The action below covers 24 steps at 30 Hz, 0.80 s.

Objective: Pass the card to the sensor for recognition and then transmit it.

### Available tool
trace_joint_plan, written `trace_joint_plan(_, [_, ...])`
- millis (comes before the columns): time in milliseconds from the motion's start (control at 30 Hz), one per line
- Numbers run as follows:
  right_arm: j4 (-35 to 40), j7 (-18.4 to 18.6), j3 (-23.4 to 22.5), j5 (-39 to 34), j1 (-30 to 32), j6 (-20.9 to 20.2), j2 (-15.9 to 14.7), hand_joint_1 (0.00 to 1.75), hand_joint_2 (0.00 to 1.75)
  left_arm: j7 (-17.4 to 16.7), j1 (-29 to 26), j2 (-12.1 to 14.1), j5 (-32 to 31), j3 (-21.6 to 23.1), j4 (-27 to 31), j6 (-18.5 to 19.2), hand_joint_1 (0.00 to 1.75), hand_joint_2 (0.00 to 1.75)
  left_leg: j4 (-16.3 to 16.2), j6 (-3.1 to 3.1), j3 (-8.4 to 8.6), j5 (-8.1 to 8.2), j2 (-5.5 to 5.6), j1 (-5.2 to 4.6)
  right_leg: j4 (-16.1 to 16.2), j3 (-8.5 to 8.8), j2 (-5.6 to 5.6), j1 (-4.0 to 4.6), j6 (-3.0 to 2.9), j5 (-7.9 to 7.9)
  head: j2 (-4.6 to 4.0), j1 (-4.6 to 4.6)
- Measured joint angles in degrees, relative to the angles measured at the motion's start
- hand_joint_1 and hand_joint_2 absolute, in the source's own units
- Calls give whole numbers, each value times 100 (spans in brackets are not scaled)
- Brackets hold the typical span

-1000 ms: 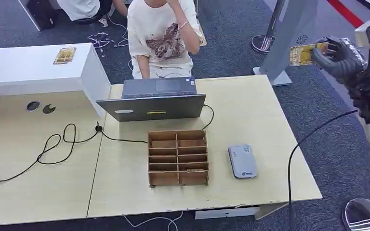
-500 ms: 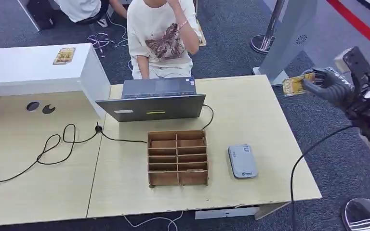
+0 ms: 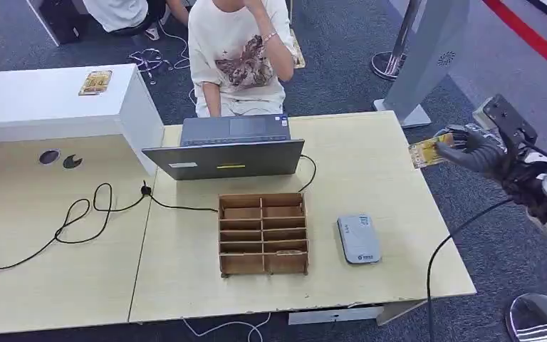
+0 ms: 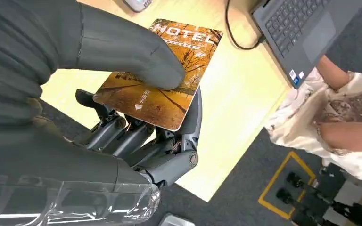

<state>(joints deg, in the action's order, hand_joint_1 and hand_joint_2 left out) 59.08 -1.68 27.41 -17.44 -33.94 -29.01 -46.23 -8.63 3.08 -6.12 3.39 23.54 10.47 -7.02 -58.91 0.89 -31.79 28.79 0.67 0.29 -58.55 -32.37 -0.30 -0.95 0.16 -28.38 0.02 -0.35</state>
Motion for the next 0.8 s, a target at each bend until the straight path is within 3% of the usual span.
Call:
trace_joint_plan(267, [109,22,96,-107,201,-13,-144,175,175,-17,0,0,-26,0,0,0,0,0,0,0,1,0,-1,0,-1,0,1,1,0,0,0,0])
trace_joint_plan(800, [63,37,326,149,194,11,-17,175,175,-46,4,-2,-35,0,0,-2,0,0,1,0,-3,0,-1,0,-2,1,1,0,0,0,0,2])
